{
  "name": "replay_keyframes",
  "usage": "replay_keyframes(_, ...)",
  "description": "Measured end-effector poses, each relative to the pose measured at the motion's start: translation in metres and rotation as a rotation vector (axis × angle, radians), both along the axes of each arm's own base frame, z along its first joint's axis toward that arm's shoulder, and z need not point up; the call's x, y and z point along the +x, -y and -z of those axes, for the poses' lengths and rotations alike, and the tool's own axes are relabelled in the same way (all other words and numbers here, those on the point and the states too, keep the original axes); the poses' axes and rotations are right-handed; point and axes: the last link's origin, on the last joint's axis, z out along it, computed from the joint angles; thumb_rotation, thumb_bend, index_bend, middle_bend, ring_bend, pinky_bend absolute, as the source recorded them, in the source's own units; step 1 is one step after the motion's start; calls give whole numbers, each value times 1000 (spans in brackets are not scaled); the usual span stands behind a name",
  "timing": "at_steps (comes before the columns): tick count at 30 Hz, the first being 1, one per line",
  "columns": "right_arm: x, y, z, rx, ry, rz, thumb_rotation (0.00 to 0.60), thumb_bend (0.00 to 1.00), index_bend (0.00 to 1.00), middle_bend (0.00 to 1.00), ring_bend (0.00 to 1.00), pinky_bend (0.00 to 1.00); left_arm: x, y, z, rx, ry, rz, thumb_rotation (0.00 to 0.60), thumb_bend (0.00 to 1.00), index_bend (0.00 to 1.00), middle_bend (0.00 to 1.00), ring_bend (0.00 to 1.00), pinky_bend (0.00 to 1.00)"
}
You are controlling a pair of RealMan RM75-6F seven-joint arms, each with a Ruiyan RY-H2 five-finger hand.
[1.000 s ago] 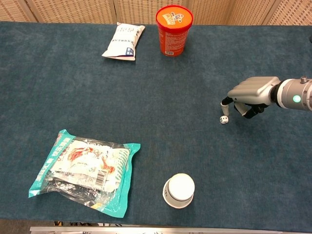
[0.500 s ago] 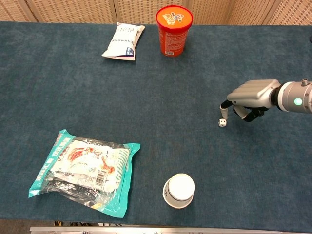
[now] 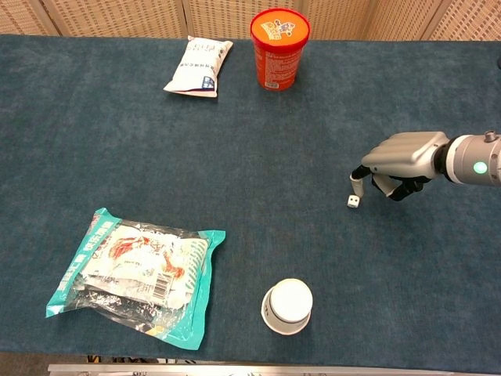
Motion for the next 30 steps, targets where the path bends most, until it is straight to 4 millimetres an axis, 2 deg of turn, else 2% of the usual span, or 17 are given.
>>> replay_keyframes(30, 13, -15, 0, 42, 35, -48, 600, 1000, 356, 971, 947, 1000, 0, 2, -1, 2, 1, -1, 600, 458, 457, 529, 352, 457)
